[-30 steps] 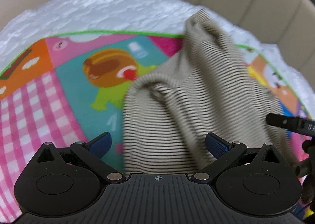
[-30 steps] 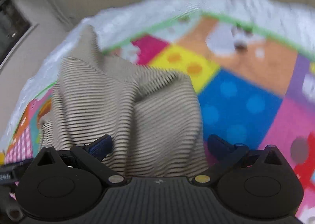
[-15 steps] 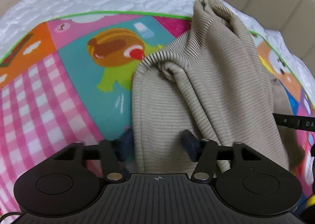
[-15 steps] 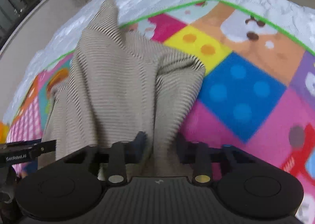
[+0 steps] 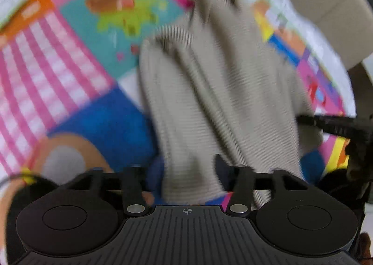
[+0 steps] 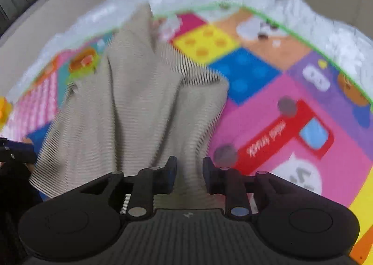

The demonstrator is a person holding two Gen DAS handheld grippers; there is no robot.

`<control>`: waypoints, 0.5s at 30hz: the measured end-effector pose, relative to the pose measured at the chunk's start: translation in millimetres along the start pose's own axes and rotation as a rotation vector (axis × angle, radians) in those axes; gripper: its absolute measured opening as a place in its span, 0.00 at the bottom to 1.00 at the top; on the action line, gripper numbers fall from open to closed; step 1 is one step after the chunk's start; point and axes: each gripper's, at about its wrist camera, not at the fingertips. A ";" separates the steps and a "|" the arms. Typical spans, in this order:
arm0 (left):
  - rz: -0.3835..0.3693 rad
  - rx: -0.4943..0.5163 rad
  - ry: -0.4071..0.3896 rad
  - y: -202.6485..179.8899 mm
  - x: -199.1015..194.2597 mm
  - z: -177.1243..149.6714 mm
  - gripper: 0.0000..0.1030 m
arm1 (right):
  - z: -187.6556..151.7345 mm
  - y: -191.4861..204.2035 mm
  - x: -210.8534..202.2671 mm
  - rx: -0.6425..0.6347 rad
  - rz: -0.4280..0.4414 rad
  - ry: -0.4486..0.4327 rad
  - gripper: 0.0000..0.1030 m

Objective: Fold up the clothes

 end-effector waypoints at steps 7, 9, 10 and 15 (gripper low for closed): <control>-0.267 -0.123 -0.021 -3.2 23.5 8.2 0.93 | 2.5 -17.9 14.7 0.263 0.150 -0.163 0.50; -0.239 -0.144 0.056 -8.8 52.0 6.3 0.93 | -0.8 -22.0 25.3 0.296 0.158 -0.144 0.50; -0.227 -0.157 0.087 -10.7 65.2 4.0 0.92 | -2.3 -24.4 29.7 0.312 0.160 -0.133 0.50; -0.326 -0.182 0.057 -29.5 77.8 7.5 0.63 | -9.6 -36.5 51.5 0.390 0.169 -0.076 0.49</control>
Point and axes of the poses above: each gripper's, at about its wrist camera, not at the fingertips, and x roughly the way its jaws point, y to its left, z to its top, and after that the axes turned 4 degrees about -z, right-handed
